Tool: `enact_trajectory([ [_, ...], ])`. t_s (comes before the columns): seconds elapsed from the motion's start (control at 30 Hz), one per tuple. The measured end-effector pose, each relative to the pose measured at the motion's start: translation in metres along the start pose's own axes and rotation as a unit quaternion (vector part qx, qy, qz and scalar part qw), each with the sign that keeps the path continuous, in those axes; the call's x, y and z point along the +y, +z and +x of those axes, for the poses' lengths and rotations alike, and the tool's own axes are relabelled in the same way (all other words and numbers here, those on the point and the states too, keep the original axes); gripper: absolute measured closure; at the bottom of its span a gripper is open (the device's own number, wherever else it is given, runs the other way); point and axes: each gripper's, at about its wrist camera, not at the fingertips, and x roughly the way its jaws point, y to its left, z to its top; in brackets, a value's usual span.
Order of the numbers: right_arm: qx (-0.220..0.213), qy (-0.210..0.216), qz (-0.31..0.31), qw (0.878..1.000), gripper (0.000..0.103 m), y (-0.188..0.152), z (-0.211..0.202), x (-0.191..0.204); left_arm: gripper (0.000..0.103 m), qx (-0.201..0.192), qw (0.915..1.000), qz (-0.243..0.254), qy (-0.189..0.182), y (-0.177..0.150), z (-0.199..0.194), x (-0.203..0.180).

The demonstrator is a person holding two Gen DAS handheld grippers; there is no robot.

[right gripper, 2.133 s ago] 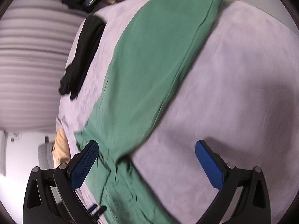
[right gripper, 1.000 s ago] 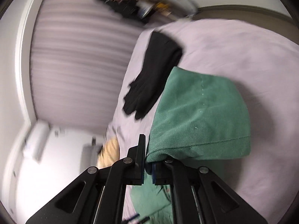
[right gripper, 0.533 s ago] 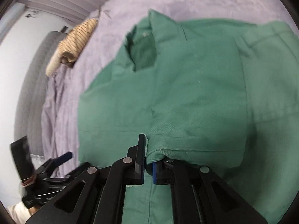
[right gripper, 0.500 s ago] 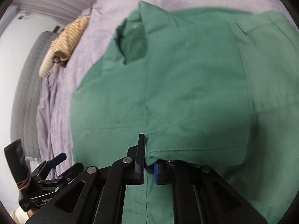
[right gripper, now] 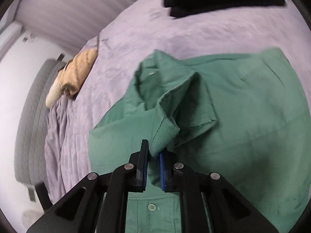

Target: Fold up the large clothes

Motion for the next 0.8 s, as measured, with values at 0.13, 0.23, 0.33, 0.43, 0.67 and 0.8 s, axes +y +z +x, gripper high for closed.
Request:
enact_trajectory([
  [0.13, 0.069, -0.034, -0.140, 0.987, 0.083, -0.029, 0.038, 0.068, 0.001, 0.007, 0.9997, -0.019, 0.009, 0.001, 0.005, 0.011],
  [0.23, 0.135, -0.045, -0.164, 0.976, 0.060, -0.061, 0.063, 0.076, 0.001, 0.010, 0.9996, -0.026, -0.001, 0.002, 0.006, 0.009],
  [0.33, 0.157, -0.012, -0.123, 0.980, 0.059, -0.082, 0.056, 0.058, 0.001, 0.012, 0.9994, -0.021, -0.026, 0.008, 0.011, -0.002],
  [0.43, 0.148, -0.006, -0.053, 0.988, 0.058, -0.092, 0.031, 0.013, 0.001, 0.017, 0.9982, -0.009, -0.057, 0.016, 0.019, -0.024],
  [0.67, 0.034, -0.065, 0.100, 0.992, 0.057, -0.068, -0.066, -0.112, 0.001, 0.000, 0.9957, 0.044, -0.082, 0.054, 0.035, -0.078],
  [0.8, -0.020, -0.082, 0.130, 0.988, 0.043, -0.019, -0.089, -0.160, 0.003, 0.021, 0.9919, 0.030, -0.121, 0.092, 0.063, -0.090],
])
